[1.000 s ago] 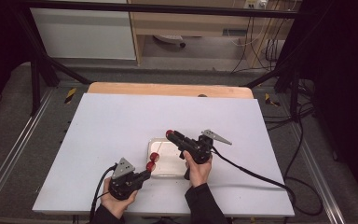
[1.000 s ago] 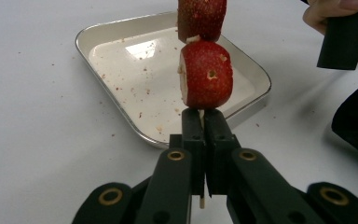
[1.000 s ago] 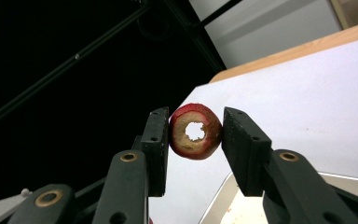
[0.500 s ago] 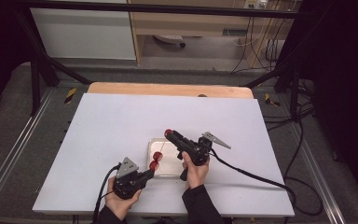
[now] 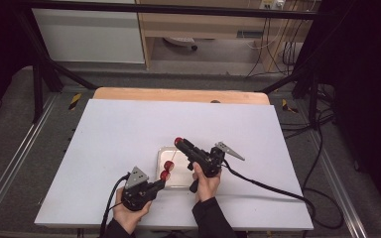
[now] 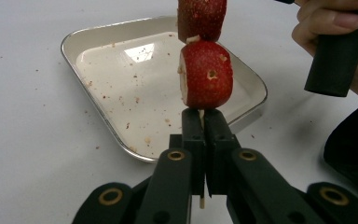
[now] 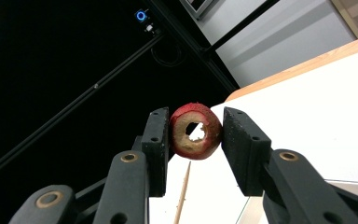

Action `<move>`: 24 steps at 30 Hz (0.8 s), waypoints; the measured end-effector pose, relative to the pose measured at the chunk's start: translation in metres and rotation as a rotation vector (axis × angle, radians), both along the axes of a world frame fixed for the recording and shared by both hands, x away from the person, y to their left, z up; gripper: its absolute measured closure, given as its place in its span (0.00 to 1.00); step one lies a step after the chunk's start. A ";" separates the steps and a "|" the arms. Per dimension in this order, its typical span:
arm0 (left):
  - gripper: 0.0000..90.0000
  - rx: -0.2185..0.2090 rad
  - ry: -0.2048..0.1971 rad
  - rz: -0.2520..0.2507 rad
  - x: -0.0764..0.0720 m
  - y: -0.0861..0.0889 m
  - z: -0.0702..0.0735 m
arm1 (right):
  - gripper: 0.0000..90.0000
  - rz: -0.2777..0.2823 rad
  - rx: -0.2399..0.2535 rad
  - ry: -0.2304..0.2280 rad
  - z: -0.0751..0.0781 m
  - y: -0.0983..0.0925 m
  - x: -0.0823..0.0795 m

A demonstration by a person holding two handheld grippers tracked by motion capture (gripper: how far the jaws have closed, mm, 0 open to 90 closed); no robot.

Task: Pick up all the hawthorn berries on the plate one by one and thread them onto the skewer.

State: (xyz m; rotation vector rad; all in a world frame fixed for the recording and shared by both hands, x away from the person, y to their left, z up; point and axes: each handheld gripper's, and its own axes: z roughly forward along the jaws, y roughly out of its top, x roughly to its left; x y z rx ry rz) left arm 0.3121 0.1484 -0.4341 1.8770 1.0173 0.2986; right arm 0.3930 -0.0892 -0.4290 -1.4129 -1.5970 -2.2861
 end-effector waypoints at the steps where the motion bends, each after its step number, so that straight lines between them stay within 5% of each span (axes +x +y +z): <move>1: 0.98 0.001 0.001 -0.001 0.000 0.000 0.000 | 0.70 0.002 0.002 0.002 0.000 0.000 0.000; 24: 0.98 -0.033 0.001 0.041 0.004 -0.002 0.000 | 0.70 0.057 -0.011 0.033 -0.014 0.010 -0.010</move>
